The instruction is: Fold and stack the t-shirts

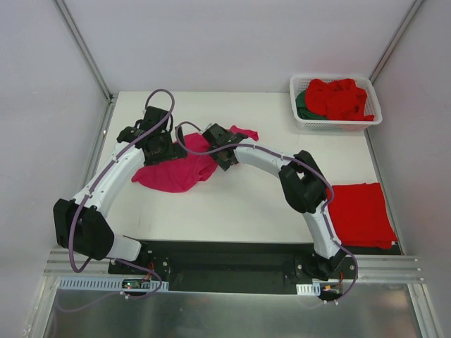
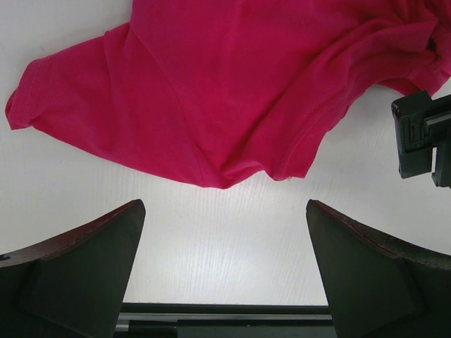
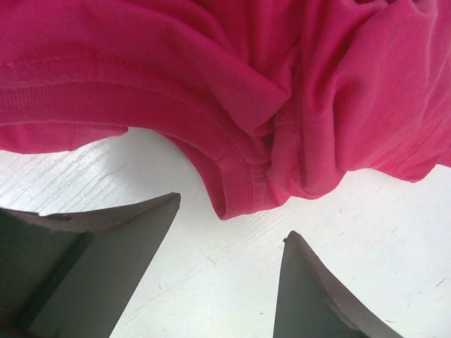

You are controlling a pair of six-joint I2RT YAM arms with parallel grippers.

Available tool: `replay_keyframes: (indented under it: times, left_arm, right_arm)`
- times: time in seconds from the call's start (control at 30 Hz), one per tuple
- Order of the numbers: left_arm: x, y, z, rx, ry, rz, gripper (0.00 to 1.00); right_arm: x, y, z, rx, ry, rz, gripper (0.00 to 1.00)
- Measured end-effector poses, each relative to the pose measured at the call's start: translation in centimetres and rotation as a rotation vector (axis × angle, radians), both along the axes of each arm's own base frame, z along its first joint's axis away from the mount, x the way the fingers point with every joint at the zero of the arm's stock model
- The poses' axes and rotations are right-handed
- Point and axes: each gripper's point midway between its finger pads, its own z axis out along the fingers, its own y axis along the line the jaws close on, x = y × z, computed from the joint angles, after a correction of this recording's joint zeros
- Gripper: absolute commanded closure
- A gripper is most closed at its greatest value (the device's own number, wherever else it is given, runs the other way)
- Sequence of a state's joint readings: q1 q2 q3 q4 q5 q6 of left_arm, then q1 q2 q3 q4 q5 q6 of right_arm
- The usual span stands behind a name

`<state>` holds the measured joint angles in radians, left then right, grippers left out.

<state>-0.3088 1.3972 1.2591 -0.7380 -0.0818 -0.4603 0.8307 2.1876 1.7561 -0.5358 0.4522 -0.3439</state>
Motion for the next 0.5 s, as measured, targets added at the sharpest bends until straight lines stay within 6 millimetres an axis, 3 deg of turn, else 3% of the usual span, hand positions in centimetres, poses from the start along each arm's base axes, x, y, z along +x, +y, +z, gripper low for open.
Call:
replay_keyframes:
  times: [0.23, 0.33, 0.37, 0.4, 0.5]
  left_arm:
    - [-0.1, 0.1, -0.2, 0.007, 0.005, 0.003, 0.01]
    - [-0.2, 0.2, -0.4, 0.010, 0.010, 0.003, 0.01]
    - [-0.2, 0.2, -0.5, 0.011, 0.011, 0.003, 0.01]
    - [-0.3, 0.2, -0.5, 0.012, 0.012, 0.003, 0.01]
    - [-0.2, 0.3, -0.5, 0.013, 0.011, 0.002, 0.01]
  right_arm:
    - [0.0, -0.2, -1.4, -0.007, 0.032, -0.003, 0.43]
    - [0.0, -0.5, -2.3, -0.015, 0.051, -0.008, 0.66]
    - [0.1, -0.6, -2.5, -0.020, 0.054, -0.008, 0.89]
    - [0.2, -0.7, -2.8, -0.023, 0.059, -0.010, 0.99]
    - [0.2, -1.0, -2.9, -0.033, 0.069, -0.023, 0.99]
